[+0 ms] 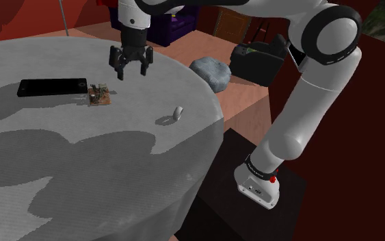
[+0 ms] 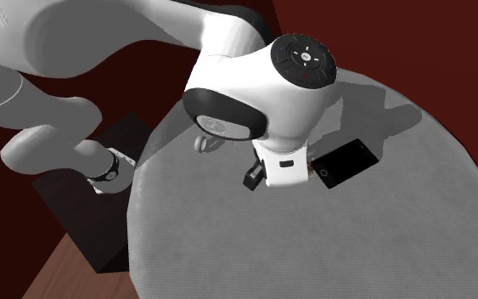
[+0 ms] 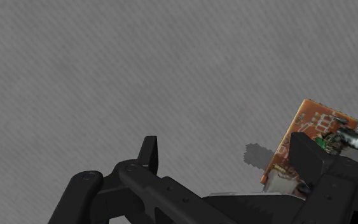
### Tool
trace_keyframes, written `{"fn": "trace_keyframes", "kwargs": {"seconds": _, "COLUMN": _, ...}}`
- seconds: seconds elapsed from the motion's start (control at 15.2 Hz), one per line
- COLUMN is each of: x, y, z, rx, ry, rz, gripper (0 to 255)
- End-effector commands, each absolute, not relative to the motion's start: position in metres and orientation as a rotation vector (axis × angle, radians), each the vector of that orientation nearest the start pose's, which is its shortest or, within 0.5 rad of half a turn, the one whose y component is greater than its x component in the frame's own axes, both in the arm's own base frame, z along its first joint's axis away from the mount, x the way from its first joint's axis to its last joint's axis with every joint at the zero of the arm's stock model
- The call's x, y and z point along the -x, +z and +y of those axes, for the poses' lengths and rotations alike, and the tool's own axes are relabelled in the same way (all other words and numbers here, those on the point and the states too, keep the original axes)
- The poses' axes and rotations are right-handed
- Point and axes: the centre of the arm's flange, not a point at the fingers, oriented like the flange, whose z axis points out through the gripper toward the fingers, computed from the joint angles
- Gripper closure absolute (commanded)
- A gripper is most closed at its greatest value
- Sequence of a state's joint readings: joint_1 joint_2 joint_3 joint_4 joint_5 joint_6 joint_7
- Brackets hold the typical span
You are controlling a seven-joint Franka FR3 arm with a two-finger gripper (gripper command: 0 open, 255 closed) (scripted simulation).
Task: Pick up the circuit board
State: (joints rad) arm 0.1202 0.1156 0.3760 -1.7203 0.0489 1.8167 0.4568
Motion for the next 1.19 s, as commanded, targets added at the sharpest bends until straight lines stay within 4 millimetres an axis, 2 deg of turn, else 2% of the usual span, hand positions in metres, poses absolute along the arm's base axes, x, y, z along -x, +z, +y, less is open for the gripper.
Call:
{"fn": "trace_keyframes", "kwargs": {"seconds": 0.0, "x": -0.541, "y": 0.51, "z": 0.296, "rx": 3.051, "ry": 0.07, "rz": -0.038, "gripper": 0}}
{"fn": "trace_keyframes", "kwargs": {"seconds": 0.4, "x": -0.589, "y": 0.508, "z": 0.35, "rx": 3.009, "ry": 0.043, "rz": -0.043, "gripper": 0}}
{"fn": "trace_keyframes", "kwargs": {"seconds": 0.46, "x": -0.591, "y": 0.508, "z": 0.352, "rx": 3.008, "ry": 0.042, "rz": -0.043, "gripper": 0}}
{"fn": "trace_keyframes", "kwargs": {"seconds": 0.92, "x": -0.591, "y": 0.468, "z": 0.352, "rx": 3.008, "ry": 0.042, "rz": -0.043, "gripper": 0}}
{"fn": "trace_keyframes", "kwargs": {"seconds": 1.06, "x": -0.591, "y": 0.468, "z": 0.352, "rx": 3.008, "ry": 0.042, "rz": -0.043, "gripper": 0}}
{"fn": "trace_keyframes", "kwargs": {"seconds": 1.12, "x": -0.59, "y": 0.468, "z": 0.352, "rx": 3.008, "ry": 0.042, "rz": -0.043, "gripper": 255}}
